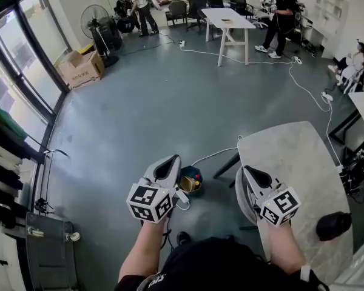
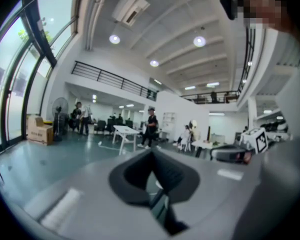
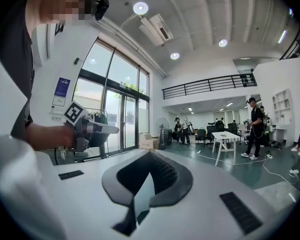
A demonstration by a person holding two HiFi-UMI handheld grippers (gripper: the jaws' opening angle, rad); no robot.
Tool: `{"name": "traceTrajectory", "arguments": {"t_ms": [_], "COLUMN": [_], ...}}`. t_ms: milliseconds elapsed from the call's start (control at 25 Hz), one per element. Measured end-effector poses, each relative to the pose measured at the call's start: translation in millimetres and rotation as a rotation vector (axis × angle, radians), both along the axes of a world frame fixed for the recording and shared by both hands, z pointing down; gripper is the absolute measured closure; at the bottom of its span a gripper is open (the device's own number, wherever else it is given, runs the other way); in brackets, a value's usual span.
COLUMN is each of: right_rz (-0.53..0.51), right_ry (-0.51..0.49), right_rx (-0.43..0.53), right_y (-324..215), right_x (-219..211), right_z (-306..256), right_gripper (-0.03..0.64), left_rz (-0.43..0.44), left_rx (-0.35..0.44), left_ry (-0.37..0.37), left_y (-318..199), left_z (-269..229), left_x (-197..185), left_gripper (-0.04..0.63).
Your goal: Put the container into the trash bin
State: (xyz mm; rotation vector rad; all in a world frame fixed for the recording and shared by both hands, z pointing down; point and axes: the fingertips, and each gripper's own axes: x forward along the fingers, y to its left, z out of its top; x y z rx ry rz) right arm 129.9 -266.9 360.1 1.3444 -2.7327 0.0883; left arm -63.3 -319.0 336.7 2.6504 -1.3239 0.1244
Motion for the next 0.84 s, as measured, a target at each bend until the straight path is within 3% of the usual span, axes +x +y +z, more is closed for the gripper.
{"name": "traceTrajectory", "arguments": {"t_ms": [320,840], "right_rz": [0.033,-0.004], "right_ry": [0.008,0.001], "right_rx": [0.009,0.029], "right_y": [11.8,15.9], "right_x": [10.1,-19.6], "right_z": [-1.2,-14.1], "right_gripper": [0.624,0.624], "left_rz": [-0.008,-0.012], "left_rx": [0.0,-0.005], "left_ry": [0.001,0.002], "left_y": [6.3,13.8], "left_z": [-0.8,0.0], "left_x": [-4.7,-23.5], "left_gripper": [0.588,0.588]}}
